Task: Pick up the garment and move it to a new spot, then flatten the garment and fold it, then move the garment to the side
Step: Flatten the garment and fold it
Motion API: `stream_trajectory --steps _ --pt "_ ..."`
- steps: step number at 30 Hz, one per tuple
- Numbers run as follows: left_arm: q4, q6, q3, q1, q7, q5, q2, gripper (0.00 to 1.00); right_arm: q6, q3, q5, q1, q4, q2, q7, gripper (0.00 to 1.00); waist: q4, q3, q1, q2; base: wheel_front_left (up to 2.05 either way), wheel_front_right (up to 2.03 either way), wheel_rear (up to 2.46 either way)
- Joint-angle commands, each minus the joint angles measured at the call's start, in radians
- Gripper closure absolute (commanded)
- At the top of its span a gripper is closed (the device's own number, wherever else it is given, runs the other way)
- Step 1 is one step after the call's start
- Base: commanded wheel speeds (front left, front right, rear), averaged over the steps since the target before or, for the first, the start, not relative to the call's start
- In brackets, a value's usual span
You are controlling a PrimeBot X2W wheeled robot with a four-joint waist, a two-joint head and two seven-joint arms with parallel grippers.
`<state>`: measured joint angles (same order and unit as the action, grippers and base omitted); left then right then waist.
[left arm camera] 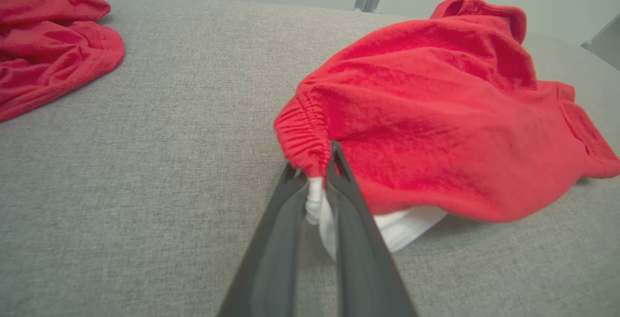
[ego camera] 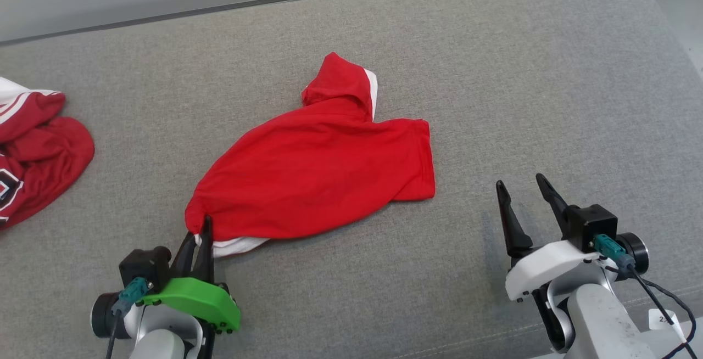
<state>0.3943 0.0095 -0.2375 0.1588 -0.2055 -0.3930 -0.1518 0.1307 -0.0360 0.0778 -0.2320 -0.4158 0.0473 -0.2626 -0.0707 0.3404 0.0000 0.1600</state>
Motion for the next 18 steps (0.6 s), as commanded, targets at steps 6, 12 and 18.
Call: stream_trajectory --steps 6,12,18 --pt "0.132 0.017 0.038 0.084 -0.044 -0.016 0.012 0.00 0.000 -0.053 0.011 -0.027 -0.039 0.003 -0.001 0.00 -0.004 -0.004 0.0000 0.0000 0.00 0.00 0.00" --pt "0.182 0.000 0.060 0.093 -0.060 -0.005 0.023 0.00 0.000 -0.103 0.025 -0.039 -0.079 0.002 -0.001 0.00 0.029 -0.021 0.0000 0.0000 0.00 0.00 0.00" --pt "0.071 -0.006 0.090 0.043 -0.059 0.035 0.040 0.00 0.000 -0.131 0.037 -0.069 -0.160 0.003 0.000 0.00 0.097 -0.026 0.0000 0.0000 0.00 0.00 0.00"
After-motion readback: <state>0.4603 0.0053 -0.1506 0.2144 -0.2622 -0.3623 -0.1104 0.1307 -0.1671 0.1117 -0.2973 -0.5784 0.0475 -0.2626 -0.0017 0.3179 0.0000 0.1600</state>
